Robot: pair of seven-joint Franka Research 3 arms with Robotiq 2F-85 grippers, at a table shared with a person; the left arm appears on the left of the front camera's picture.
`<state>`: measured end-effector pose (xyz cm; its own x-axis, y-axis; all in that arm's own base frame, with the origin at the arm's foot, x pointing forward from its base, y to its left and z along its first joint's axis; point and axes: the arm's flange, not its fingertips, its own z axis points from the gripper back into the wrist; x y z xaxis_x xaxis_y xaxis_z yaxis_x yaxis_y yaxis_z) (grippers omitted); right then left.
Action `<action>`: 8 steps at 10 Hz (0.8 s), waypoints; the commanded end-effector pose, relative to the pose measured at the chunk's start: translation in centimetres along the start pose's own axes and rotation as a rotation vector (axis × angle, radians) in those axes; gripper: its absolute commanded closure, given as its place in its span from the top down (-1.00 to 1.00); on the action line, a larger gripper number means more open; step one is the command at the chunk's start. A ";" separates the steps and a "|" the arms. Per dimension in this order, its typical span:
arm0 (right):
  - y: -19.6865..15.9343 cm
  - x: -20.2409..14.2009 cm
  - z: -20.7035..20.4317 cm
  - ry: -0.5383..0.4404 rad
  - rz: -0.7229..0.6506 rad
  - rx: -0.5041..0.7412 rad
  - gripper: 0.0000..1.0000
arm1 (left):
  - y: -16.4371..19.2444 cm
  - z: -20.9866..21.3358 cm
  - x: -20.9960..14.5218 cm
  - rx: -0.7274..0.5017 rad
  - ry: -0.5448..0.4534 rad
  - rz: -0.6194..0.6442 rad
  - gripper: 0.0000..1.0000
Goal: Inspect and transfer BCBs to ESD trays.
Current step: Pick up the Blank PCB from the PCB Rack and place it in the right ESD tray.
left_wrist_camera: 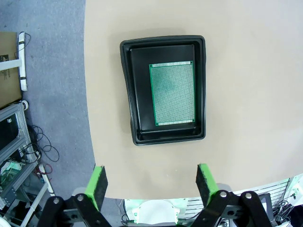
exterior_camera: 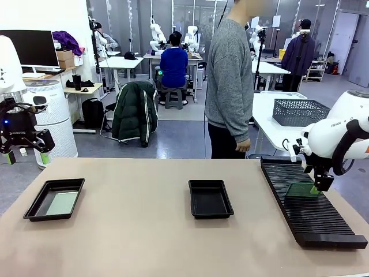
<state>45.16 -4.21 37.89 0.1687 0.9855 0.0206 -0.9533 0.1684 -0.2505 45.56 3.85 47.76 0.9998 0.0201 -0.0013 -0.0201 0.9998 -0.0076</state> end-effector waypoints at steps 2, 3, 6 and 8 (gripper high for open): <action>-1.0 -0.7 -2.3 -0.026 0.010 -0.006 1.00 | 0.0 -0.2 -0.1 0.000 -0.010 -0.005 1.00; -1.0 -0.8 -2.7 -0.031 0.011 -0.009 1.00 | 0.0 -0.2 -0.1 0.000 -0.010 -0.005 1.00; -0.9 -1.2 -3.1 -0.046 0.002 -0.014 1.00 | 0.0 -0.2 -0.1 0.000 -0.010 -0.005 1.00; -0.7 -1.8 -3.1 -0.053 -0.006 -0.006 0.93 | 0.0 -0.2 -0.1 0.000 -0.010 -0.005 1.00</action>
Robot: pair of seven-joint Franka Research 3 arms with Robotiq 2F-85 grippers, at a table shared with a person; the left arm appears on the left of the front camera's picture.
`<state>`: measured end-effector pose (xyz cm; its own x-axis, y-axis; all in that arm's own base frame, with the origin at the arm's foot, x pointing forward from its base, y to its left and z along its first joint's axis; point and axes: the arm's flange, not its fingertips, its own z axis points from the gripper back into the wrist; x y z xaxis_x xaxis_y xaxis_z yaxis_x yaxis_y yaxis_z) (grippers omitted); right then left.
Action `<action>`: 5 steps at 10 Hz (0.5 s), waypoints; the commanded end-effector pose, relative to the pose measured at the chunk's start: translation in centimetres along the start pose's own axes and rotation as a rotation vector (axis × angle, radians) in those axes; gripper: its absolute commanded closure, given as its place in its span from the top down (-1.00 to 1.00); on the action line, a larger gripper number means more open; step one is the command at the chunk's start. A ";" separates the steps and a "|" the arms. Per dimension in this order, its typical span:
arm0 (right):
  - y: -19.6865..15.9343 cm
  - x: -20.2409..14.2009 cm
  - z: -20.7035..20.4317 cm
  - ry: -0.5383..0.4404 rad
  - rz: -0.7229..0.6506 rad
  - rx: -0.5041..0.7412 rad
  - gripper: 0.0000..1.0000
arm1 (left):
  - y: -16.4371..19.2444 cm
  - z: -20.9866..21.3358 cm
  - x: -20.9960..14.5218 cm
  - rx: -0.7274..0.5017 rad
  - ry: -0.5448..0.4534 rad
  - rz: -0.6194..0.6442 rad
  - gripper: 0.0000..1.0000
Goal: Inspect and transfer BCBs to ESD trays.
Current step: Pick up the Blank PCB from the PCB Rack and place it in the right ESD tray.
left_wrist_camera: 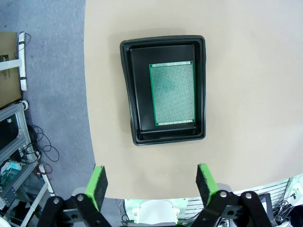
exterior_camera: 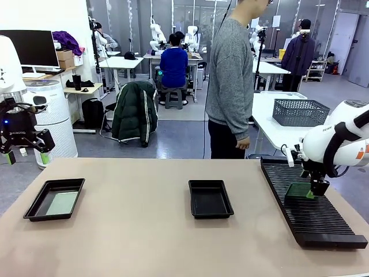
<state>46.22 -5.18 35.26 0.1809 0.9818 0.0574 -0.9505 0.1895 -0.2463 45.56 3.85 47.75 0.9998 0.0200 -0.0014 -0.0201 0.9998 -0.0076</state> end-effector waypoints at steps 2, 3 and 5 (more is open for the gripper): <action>-0.1 -1.2 -0.2 -0.025 0.023 -0.007 0.71 | 0.0 -0.1 0.0 0.000 -0.010 -0.005 1.00; 0.0 -1.1 -0.2 -0.029 0.023 -0.008 0.59 | 0.0 -0.1 0.0 0.000 -0.010 -0.005 1.00; 0.0 -0.9 0.0 -0.033 0.025 -0.010 0.35 | 0.0 -0.1 0.0 0.000 -0.010 -0.005 1.00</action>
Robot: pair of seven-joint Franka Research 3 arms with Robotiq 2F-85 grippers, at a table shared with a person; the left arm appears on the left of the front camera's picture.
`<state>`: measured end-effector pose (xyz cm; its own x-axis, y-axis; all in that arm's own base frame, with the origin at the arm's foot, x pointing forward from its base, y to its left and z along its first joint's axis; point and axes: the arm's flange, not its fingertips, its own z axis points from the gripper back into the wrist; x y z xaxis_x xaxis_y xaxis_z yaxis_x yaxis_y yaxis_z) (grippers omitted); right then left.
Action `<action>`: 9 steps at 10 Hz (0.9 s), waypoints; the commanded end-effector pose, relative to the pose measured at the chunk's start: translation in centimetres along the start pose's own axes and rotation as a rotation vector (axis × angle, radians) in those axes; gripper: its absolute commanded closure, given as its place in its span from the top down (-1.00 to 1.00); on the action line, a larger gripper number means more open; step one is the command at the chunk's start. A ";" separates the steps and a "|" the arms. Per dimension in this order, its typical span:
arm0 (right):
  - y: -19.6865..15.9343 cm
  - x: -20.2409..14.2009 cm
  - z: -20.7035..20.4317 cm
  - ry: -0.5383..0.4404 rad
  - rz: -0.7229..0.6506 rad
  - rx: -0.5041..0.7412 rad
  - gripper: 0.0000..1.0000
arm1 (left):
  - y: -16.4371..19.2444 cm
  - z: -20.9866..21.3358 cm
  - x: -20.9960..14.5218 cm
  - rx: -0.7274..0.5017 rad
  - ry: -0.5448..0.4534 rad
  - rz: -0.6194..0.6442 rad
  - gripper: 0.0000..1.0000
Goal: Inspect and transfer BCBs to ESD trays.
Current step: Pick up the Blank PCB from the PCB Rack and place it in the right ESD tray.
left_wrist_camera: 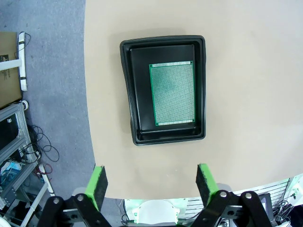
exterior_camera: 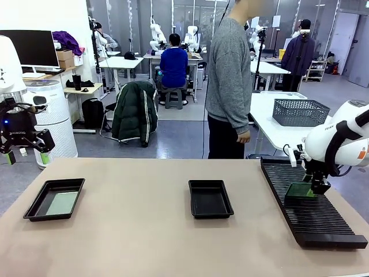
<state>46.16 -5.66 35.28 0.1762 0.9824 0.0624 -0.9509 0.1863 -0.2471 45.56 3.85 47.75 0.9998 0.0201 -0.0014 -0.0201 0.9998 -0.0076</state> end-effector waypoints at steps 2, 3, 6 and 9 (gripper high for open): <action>0.1 -0.3 0.0 -0.028 0.017 -0.010 0.11 | 0.0 -0.1 0.0 0.000 -0.010 -0.005 1.00; 0.1 -0.3 0.1 -0.027 0.015 -0.010 0.00 | 0.0 -0.1 0.0 0.000 -0.010 -0.005 1.00; 0.3 -0.2 0.3 -0.027 0.007 -0.013 -0.36 | 0.0 -0.1 0.0 0.000 -0.010 -0.005 1.00; 0.6 -0.1 0.6 -0.027 0.004 -0.016 -0.71 | 0.0 -0.1 0.0 0.000 -0.010 -0.005 1.00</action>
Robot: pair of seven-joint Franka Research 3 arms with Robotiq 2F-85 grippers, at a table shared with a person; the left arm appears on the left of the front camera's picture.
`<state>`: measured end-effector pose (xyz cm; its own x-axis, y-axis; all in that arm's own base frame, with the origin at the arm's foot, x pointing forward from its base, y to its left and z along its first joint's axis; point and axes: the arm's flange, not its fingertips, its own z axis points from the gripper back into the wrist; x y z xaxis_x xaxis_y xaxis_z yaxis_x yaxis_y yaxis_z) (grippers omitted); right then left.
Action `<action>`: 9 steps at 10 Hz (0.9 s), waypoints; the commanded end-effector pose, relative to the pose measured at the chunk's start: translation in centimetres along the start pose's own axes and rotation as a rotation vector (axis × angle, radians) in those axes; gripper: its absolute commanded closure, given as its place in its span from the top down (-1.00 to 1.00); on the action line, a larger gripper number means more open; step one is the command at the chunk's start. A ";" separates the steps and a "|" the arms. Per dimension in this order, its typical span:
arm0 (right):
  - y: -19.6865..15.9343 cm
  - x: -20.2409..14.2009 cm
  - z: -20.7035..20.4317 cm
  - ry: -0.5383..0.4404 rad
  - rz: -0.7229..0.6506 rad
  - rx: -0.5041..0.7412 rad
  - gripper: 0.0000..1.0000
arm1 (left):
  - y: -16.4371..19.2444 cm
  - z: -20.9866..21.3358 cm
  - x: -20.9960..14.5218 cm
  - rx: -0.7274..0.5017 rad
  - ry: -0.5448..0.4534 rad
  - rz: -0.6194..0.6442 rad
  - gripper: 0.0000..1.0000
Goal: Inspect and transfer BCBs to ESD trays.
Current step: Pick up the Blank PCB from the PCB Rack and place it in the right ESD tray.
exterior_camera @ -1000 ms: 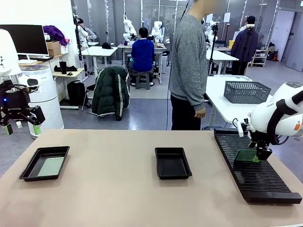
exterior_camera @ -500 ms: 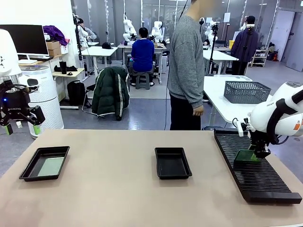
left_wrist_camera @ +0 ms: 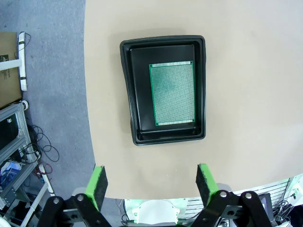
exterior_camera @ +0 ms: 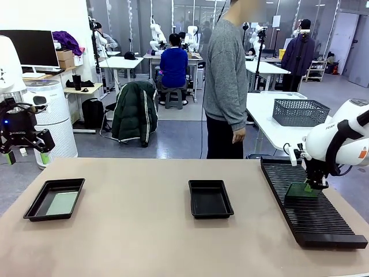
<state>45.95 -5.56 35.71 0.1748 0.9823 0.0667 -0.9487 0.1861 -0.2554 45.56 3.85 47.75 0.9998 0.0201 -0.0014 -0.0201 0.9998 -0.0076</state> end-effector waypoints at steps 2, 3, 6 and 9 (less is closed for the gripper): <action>0.5 0.0 0.3 -0.016 0.003 -0.001 -0.94 | 0.0 -0.1 0.0 0.000 -0.010 -0.005 1.00; 0.5 0.0 0.3 -0.015 0.004 0.002 -1.00 | 0.0 -0.1 0.0 0.000 -0.010 -0.005 1.00; 0.4 0.1 0.3 -0.015 0.006 0.005 -1.00 | 0.0 -0.1 0.0 0.000 -0.010 -0.005 1.00; 0.1 0.2 1.5 -0.010 0.011 0.031 -1.00 | 0.0 -0.1 0.0 0.000 -0.010 -0.005 1.00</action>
<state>45.71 -5.32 36.23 0.1695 0.9831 0.0693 -0.9513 0.1816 -0.2492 45.56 3.85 47.75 0.9998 0.0201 -0.0014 -0.0201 0.9998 -0.0076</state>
